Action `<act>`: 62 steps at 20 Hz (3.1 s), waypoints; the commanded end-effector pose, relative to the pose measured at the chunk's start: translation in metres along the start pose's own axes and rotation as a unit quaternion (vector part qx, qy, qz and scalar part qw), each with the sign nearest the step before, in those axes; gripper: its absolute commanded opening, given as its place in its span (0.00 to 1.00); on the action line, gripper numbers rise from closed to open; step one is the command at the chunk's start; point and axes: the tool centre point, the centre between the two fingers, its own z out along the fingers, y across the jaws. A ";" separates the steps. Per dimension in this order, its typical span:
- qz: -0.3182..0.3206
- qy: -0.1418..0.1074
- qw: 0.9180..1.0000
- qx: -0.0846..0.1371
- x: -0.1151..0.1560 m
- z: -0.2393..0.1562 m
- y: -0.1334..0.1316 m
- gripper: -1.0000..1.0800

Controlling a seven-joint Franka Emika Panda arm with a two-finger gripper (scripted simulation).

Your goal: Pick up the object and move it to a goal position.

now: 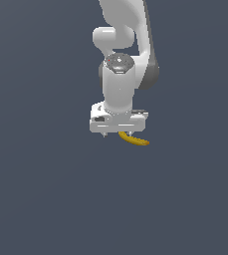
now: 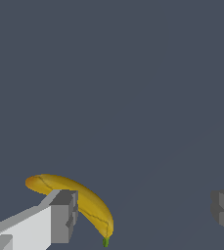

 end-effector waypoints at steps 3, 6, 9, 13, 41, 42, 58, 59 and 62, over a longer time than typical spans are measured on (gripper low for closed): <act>0.002 -0.001 1.000 0.000 -0.001 0.001 0.002 0.96; 0.015 -0.008 1.000 0.001 -0.004 0.007 0.011 0.96; 0.032 -0.017 0.999 0.002 -0.009 0.013 0.023 0.96; 0.039 -0.020 0.999 0.003 -0.010 0.015 0.027 0.96; -0.309 -0.014 0.951 -0.002 -0.068 0.089 -0.055 0.96; -0.323 -0.014 0.946 -0.002 -0.071 0.092 -0.058 0.96; -0.426 -0.010 0.905 0.002 -0.095 0.110 -0.084 0.96; -0.426 -0.010 0.905 0.002 -0.095 0.111 -0.084 0.96; -0.427 -0.010 0.904 0.002 -0.095 0.115 -0.084 0.96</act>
